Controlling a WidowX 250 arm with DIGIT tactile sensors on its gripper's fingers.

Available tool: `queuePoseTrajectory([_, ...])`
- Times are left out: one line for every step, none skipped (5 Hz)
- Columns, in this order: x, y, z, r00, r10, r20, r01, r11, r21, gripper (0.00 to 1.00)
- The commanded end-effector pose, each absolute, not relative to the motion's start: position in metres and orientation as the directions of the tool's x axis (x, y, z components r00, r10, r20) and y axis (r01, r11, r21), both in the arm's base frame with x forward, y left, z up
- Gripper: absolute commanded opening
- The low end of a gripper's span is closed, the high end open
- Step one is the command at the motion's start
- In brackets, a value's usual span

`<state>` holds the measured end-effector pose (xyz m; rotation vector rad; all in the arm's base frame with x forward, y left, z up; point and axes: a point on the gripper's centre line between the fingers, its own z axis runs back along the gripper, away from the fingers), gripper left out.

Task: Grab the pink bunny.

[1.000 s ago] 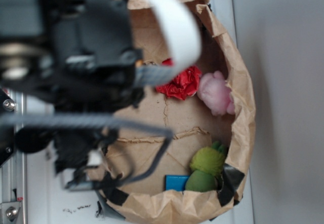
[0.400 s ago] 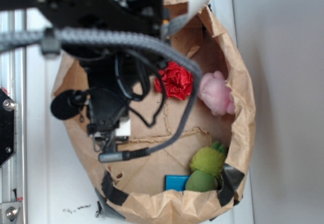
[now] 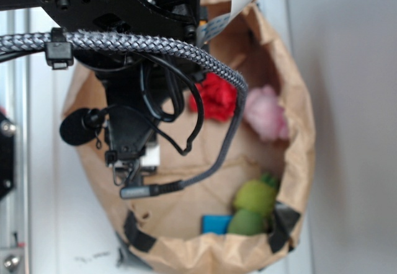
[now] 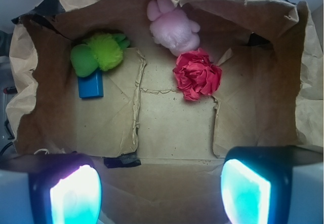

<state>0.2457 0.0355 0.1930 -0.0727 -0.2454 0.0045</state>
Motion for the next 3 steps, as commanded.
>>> queuePoseTrajectory([0.246,0.037,0.141,0.902,-0.165,0.399,0.134,0.985,0.104,1.00])
queuePoseTrajectory([0.266,0.029,0.120,0.898,-0.187,0.398,0.124,0.976,0.179,1.00])
queuePoseTrajectory([0.292,0.029,0.115,0.917,-0.139,0.373,0.073,0.980,0.187,1.00])
